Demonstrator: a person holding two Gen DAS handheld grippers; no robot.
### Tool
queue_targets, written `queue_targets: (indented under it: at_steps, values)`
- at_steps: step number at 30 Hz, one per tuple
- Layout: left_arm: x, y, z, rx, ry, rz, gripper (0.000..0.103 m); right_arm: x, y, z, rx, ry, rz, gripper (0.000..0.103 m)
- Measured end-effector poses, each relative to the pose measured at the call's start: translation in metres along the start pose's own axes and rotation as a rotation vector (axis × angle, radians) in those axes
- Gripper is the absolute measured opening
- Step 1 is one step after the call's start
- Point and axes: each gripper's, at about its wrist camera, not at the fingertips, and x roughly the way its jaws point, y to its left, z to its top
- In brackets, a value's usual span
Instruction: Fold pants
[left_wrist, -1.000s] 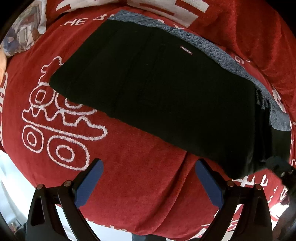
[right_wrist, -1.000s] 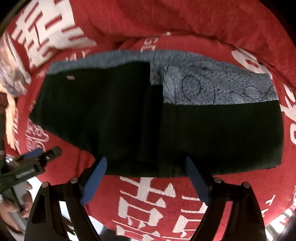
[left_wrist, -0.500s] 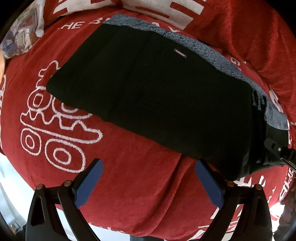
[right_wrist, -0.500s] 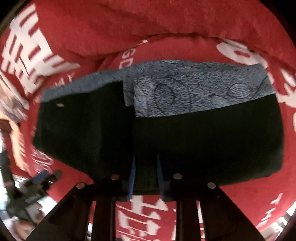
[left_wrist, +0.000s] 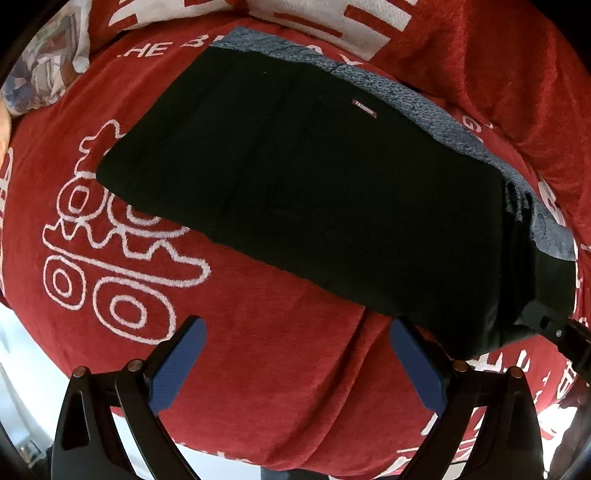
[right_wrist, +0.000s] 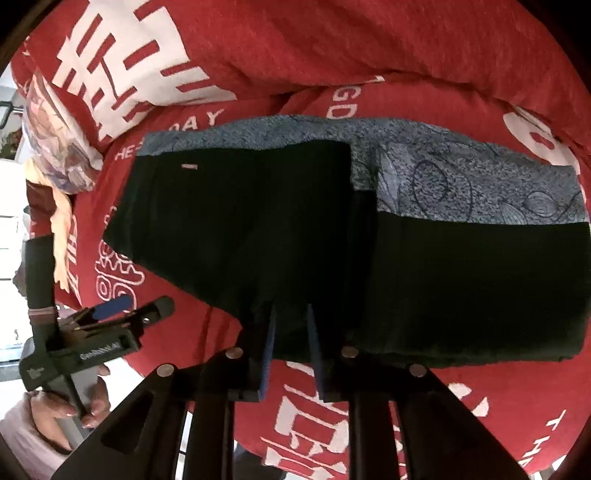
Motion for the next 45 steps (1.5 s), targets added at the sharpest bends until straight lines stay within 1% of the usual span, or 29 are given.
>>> queue_targets:
  at_steps: [1, 3, 7, 11, 14, 16, 18, 23, 26, 29, 32, 34, 37, 39, 41, 45]
  values:
    - [0.0, 0.004, 0.0, -0.002, 0.001, 0.002, 0.1, 0.0, -0.002, -0.001, 0.004, 0.002, -0.005, 0.032]
    - [-0.001, 0.01, 0.001, -0.006, 0.001, 0.003, 0.1, 0.001, -0.003, -0.002, 0.013, -0.001, -0.016, 0.042]
    - [0.0, 0.018, 0.001, -0.019, 0.004, 0.004, 0.1, 0.006, -0.001, -0.004, 0.007, 0.007, -0.038, 0.042]
    - [-0.001, 0.022, 0.002, -0.017, 0.0, -0.002, 0.1, 0.015, -0.001, -0.007, 0.009, 0.028, -0.044, 0.044]
    - [-0.003, 0.025, 0.005, -0.017, -0.004, -0.012, 0.1, 0.018, 0.001, -0.008, 0.002, 0.03, -0.046, 0.047]
    - [-0.003, 0.026, 0.009, -0.026, -0.007, -0.025, 0.1, 0.019, 0.002, -0.007, 0.003, 0.03, -0.043, 0.051]
    - [-0.004, 0.032, 0.013, -0.04, -0.012, -0.041, 0.1, 0.02, 0.003, -0.007, 0.001, 0.03, -0.045, 0.053]
    - [-0.009, 0.054, 0.025, -0.071, -0.025, -0.131, 0.1, 0.022, 0.006, -0.008, -0.018, 0.032, -0.056, 0.054]
    - [-0.016, 0.076, 0.035, -0.108, -0.074, -0.21, 0.1, 0.022, 0.006, -0.009, -0.026, 0.034, -0.056, 0.054]
    - [-0.02, 0.107, 0.045, -0.186, -0.121, -0.297, 0.1, 0.023, 0.006, -0.009, -0.026, 0.033, -0.054, 0.054]
    - [-0.01, 0.132, 0.047, -0.273, -0.127, -0.406, 0.1, 0.023, 0.006, -0.009, -0.03, 0.032, -0.059, 0.054]
    - [-0.003, 0.14, 0.045, -0.293, -0.131, -0.451, 0.1, 0.023, 0.008, -0.01, -0.036, 0.033, -0.064, 0.054]
    - [0.009, 0.143, 0.045, -0.295, -0.137, -0.55, 0.1, 0.024, 0.009, -0.01, -0.052, 0.034, -0.068, 0.054]
    - [0.012, 0.142, 0.046, -0.298, -0.156, -0.595, 0.1, 0.024, 0.009, -0.011, -0.058, 0.033, -0.069, 0.054]
    - [0.015, 0.141, 0.052, -0.312, -0.175, -0.626, 0.1, 0.025, 0.009, -0.012, -0.06, 0.029, -0.071, 0.054]
    - [0.021, 0.144, 0.053, -0.379, -0.21, -0.685, 0.101, 0.025, 0.01, -0.013, -0.061, 0.023, -0.081, 0.055]
